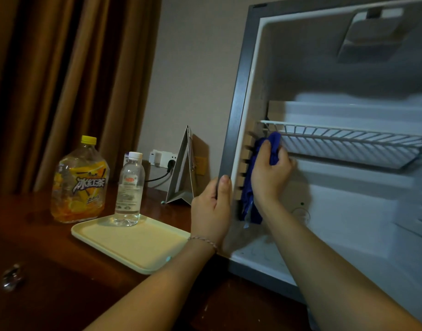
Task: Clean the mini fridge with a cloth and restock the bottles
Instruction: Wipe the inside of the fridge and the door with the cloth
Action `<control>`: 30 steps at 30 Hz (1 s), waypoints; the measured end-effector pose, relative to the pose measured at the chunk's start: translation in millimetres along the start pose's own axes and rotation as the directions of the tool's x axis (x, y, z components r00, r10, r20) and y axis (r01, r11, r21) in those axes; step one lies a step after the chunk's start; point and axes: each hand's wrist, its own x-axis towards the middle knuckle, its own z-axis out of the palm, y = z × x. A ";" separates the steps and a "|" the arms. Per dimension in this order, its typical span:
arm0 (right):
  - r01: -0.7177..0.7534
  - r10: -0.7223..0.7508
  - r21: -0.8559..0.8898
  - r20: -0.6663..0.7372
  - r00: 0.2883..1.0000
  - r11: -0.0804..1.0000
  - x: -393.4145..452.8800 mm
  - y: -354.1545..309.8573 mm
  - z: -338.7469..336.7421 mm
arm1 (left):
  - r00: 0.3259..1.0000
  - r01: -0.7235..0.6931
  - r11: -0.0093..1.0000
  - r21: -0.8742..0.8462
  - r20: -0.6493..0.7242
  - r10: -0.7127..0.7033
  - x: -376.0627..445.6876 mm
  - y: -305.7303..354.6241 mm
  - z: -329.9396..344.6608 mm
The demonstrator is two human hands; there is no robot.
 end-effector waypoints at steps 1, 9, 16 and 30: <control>-0.009 0.009 -0.005 0.000 1.000 1.000 -4.4 2.8 -2.3 | 1.000 0.000 1.000 -0.001 0.002 0.000 0.0 -0.4 0.0; -0.038 0.035 0.036 0.089 0.995 0.999 -47.5 -1.0 -28.7 | 1.000 0.009 1.000 0.024 0.005 -0.009 0.4 0.0 -0.4; 0.124 -0.123 -0.025 0.054 0.991 0.992 -47.0 -17.8 -22.6 | 1.000 0.003 0.999 0.037 -0.001 -0.003 0.4 1.8 -1.7; -0.077 0.076 -0.019 -0.015 0.997 0.997 -11.8 33.1 -9.6 | 1.000 -0.012 0.999 0.053 -0.011 0.012 0.2 1.7 -0.3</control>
